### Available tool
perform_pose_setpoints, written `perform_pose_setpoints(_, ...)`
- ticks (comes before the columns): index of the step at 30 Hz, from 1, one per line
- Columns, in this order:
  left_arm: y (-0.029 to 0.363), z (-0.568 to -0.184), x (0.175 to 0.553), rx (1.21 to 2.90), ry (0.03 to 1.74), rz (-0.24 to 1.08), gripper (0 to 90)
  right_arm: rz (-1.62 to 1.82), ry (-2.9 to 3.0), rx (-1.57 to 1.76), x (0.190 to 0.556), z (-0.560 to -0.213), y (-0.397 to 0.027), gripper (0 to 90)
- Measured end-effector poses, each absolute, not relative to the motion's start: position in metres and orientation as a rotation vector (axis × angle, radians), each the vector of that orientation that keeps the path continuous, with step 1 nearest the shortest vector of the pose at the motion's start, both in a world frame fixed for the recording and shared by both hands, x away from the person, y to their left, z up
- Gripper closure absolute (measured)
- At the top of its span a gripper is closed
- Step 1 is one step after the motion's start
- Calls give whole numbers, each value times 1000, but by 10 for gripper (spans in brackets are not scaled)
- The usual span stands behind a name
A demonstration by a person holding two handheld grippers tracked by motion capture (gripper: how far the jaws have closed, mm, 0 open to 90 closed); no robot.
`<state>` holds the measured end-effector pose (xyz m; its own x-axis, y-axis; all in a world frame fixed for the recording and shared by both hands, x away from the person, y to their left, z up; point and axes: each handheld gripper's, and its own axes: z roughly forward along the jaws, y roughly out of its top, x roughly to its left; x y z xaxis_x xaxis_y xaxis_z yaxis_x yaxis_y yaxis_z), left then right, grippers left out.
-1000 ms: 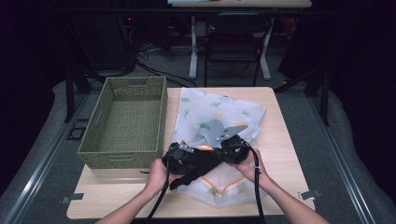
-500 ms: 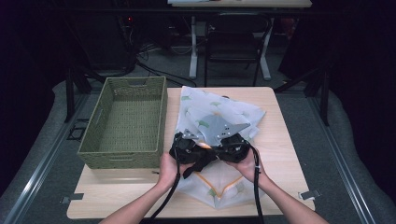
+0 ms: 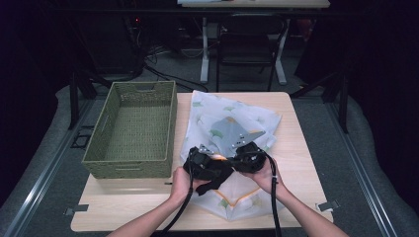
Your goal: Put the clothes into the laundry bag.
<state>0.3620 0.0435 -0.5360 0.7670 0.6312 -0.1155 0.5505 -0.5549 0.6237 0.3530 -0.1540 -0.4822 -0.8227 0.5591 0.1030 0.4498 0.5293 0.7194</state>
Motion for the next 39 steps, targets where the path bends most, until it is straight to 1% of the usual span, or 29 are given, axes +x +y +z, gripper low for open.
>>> perform_pose_setpoints(3,50,-523,353,2324,836,196,284,1167,2621,868,353,-482,-155,886)
perform_pose_setpoints(5,55,-518,346,2331,841,220,227,1167,2619,864,353,-481,-154,886)
perform_pose_setpoints(9,62,-525,343,2355,869,205,178,1163,2616,857,353,-481,-155,885)
perform_pose_setpoints(10,63,-530,344,2356,886,173,167,1160,2616,856,352,-481,-154,886)
perform_pose_setpoints(13,59,-544,346,2360,913,76,176,1155,2619,860,351,-482,-155,885)
perform_pose_setpoints(15,55,-549,347,2364,919,71,218,1154,2621,861,351,-483,-155,885)
perform_pose_setpoints(16,55,-551,347,2363,918,72,274,1153,2619,861,351,-483,-155,885)
perform_pose_setpoints(17,54,-553,349,2364,924,78,295,1152,2623,855,351,-484,-154,885)
perform_pose_setpoints(18,54,-557,351,2360,930,74,345,1146,2627,862,351,-484,-154,885)
perform_pose_setpoints(19,55,-560,352,2343,949,69,428,1145,2633,866,351,-485,-153,885)
perform_pose_setpoints(20,56,-563,352,2326,965,72,477,1136,2646,862,351,-486,-152,885)
perform_pose_setpoints(21,57,-564,352,2328,947,101,542,1128,2650,853,352,-487,-151,885)
perform_pose_setpoints(22,57,-564,352,2330,941,113,628,1122,2656,862,351,-488,-151,885)
perform_pose_setpoints(24,59,-565,354,2322,937,115,726,1119,2659,855,351,-488,-150,885)
perform_pose_setpoints(25,60,-565,355,2313,942,110,759,1127,2653,853,351,-487,-151,886)
perform_pose_setpoints(27,59,-564,355,2295,942,121,784,1144,2644,862,351,-485,-150,886)
perform_pose_setpoints(31,51,-554,355,2241,921,146,792,1174,2629,849,351,-480,-149,886)
perform_pose_setpoints(39,44,-527,365,2042,939,195,794,1283,2570,862,348,-468,-151,886)
